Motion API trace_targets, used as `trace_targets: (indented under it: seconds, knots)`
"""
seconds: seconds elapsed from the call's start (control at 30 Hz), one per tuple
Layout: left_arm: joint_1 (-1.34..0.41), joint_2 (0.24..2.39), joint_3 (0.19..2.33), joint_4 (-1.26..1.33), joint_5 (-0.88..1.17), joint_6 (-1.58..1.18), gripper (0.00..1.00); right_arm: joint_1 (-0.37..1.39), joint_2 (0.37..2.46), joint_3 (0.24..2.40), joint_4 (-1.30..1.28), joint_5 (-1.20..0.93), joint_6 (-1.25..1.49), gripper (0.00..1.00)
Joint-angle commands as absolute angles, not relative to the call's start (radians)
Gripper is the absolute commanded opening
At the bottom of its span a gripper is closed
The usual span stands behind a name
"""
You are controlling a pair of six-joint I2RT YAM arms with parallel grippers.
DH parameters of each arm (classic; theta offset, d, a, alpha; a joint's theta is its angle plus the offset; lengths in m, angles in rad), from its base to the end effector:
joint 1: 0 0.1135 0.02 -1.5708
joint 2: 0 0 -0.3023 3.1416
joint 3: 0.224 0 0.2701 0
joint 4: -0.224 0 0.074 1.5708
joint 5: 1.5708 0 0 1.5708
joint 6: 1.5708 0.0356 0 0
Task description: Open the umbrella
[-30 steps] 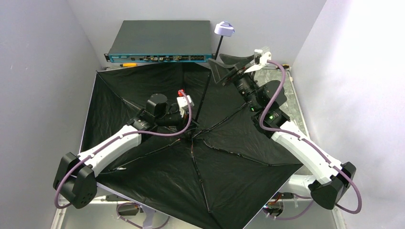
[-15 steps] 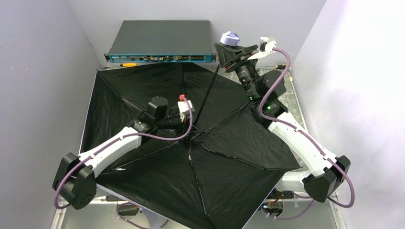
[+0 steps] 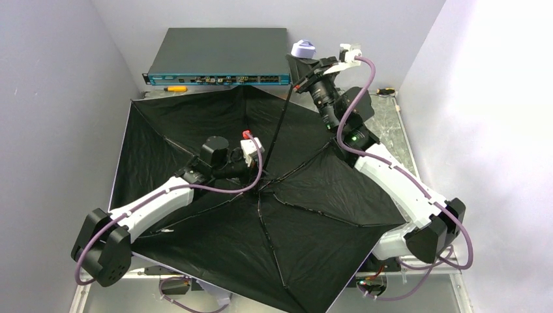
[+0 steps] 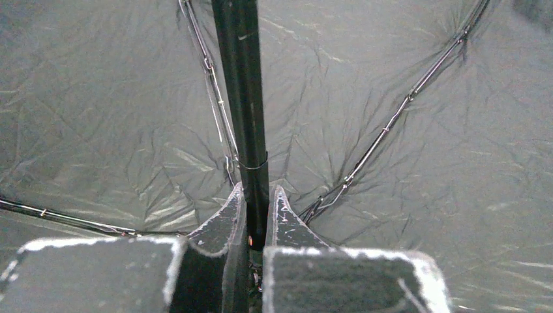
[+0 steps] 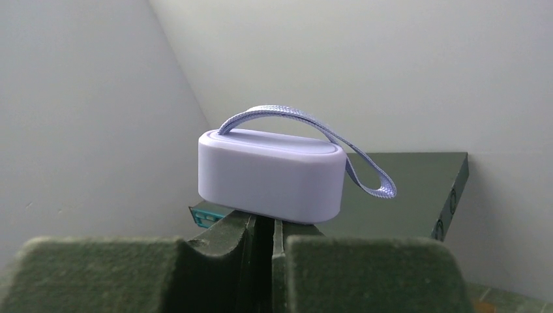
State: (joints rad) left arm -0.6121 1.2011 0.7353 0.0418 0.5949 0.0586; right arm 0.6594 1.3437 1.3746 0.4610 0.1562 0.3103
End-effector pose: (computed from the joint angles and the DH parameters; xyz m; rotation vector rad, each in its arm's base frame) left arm 0.2073 -0.1699 0.2881 1.0333 1.7604 -0.9438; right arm 0.2480 0.1853 0.5277 -0.0498 1.1168 0.7862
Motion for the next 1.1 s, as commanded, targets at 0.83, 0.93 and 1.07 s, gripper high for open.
trace_targets:
  seconds: [0.83, 0.93, 1.07]
  knots:
    - [-0.709, 1.553, 0.762, -0.196, 0.488, 0.077, 0.14, 0.631, 1.398, 1.871, 0.693, 0.203, 0.201, 0.00]
    - [-0.728, 1.589, 0.769, -0.203, 0.490, 0.072, 0.19, 0.630, 1.400, 1.901, 0.680, 0.205, 0.190, 0.00]
    - [-0.747, 1.627, 0.759, -0.183, 0.491, 0.053, 0.22, 0.630, 1.398, 1.931, 0.658, 0.194, 0.178, 0.00]
